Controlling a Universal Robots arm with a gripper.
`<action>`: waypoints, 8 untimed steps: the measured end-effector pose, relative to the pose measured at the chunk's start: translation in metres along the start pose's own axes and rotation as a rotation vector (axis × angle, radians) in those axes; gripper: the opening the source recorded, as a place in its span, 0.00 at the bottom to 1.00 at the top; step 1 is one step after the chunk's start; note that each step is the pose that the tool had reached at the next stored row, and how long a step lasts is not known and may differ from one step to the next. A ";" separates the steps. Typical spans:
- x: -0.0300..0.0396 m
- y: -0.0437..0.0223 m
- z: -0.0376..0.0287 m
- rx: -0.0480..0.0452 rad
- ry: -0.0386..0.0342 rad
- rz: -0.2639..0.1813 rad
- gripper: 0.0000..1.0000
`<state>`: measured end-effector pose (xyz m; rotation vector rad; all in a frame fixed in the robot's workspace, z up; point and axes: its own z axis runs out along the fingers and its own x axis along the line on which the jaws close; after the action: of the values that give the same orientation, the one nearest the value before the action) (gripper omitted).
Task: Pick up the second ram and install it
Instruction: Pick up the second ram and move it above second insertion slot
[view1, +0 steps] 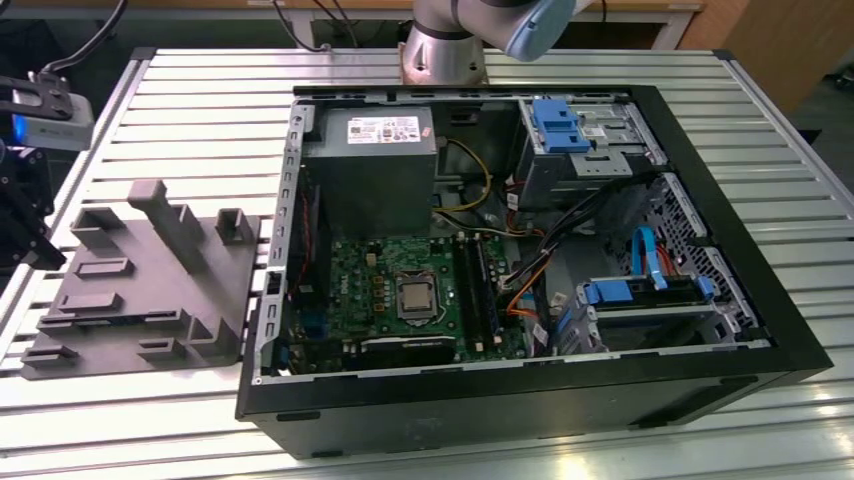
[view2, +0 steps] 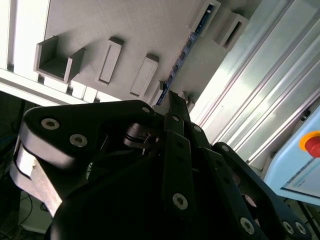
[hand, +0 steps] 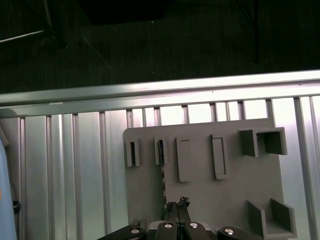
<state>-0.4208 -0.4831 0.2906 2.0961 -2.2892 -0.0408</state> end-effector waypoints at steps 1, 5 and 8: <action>0.0000 0.0000 0.0002 0.0000 0.0000 0.000 0.11; 0.0000 -0.0001 0.0010 0.0000 0.0000 0.000 0.11; 0.0000 -0.0001 0.0018 0.0000 0.0000 0.000 0.11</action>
<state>-0.4208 -0.4831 0.2888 2.0961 -2.2893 -0.0408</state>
